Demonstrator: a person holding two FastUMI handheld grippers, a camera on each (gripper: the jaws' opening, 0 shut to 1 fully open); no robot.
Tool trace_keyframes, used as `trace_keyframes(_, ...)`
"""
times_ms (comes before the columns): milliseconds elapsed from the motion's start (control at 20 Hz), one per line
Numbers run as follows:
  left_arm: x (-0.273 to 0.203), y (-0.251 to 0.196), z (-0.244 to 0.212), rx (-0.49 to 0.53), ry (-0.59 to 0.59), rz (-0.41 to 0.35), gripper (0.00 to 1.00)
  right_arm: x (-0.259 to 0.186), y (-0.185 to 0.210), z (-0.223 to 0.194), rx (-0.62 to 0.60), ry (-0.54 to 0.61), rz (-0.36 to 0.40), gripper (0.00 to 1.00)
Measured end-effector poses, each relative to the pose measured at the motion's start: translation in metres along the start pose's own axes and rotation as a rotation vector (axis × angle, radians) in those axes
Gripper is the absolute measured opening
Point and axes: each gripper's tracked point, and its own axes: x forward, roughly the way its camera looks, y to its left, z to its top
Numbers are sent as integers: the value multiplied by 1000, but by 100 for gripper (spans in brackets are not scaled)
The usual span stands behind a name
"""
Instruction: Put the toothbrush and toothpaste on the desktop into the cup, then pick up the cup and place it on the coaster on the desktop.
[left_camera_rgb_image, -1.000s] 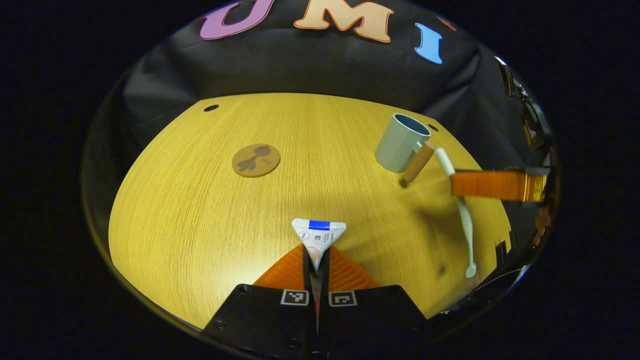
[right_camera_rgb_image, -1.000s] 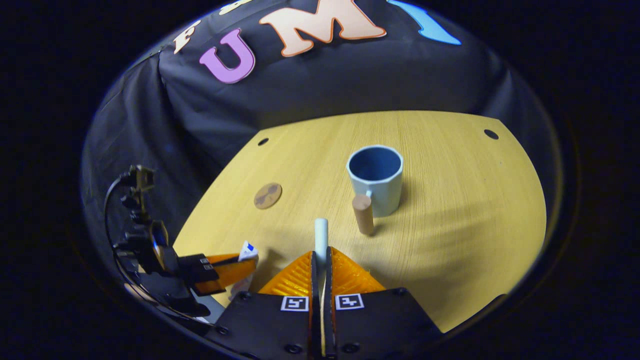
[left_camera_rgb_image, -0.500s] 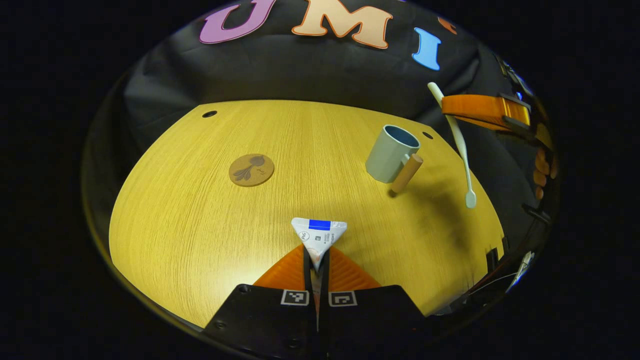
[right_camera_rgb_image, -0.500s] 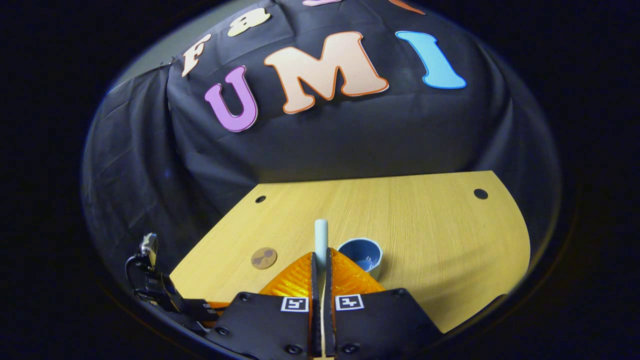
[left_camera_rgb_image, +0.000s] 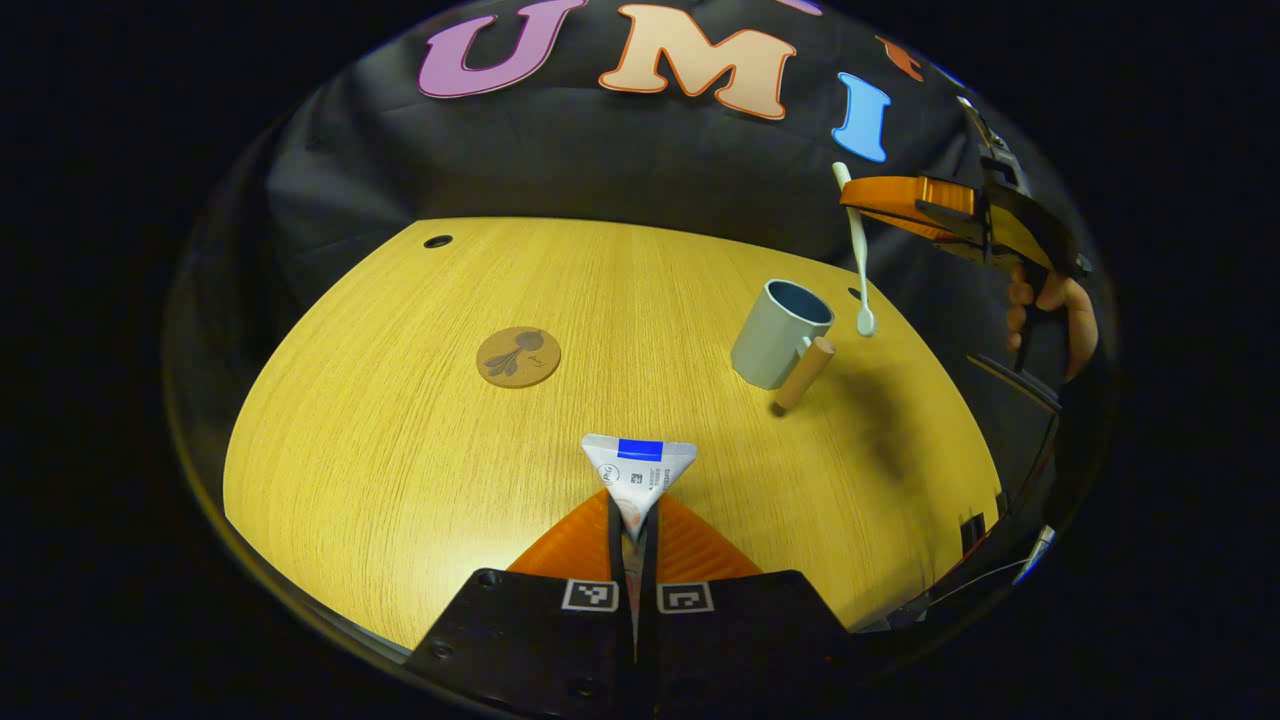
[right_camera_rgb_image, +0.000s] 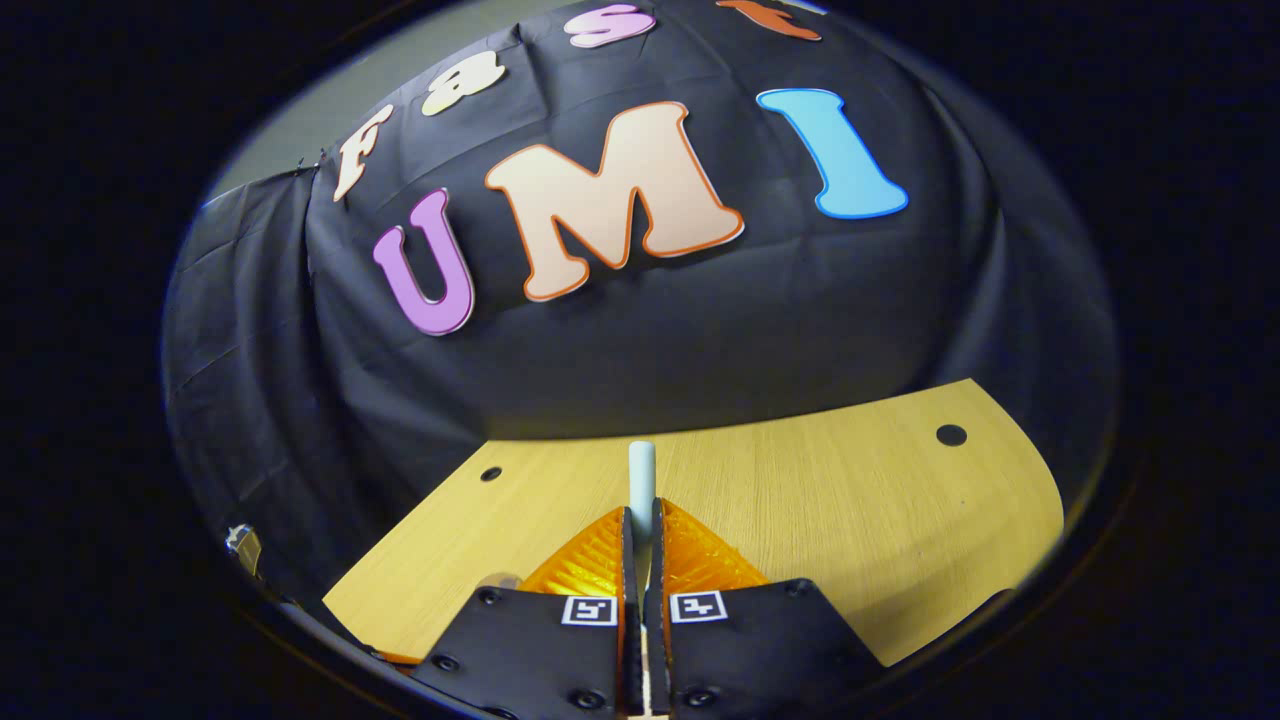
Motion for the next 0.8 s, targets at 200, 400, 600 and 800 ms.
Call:
trace_keyframes(200,-4,3,1,-27,-16,15,0,26,-11,15,-5,-93,-44,5)
trace_keyframes(400,-11,7,7,-41,-53,27,0,51,-20,-3,-43,-78,-71,5)
trace_keyframes(600,-14,7,12,-54,-81,28,0,62,-22,-27,-100,-36,-83,5)
trace_keyframes(800,-15,6,19,-60,-111,19,0,64,-25,-53,-136,4,-99,5)
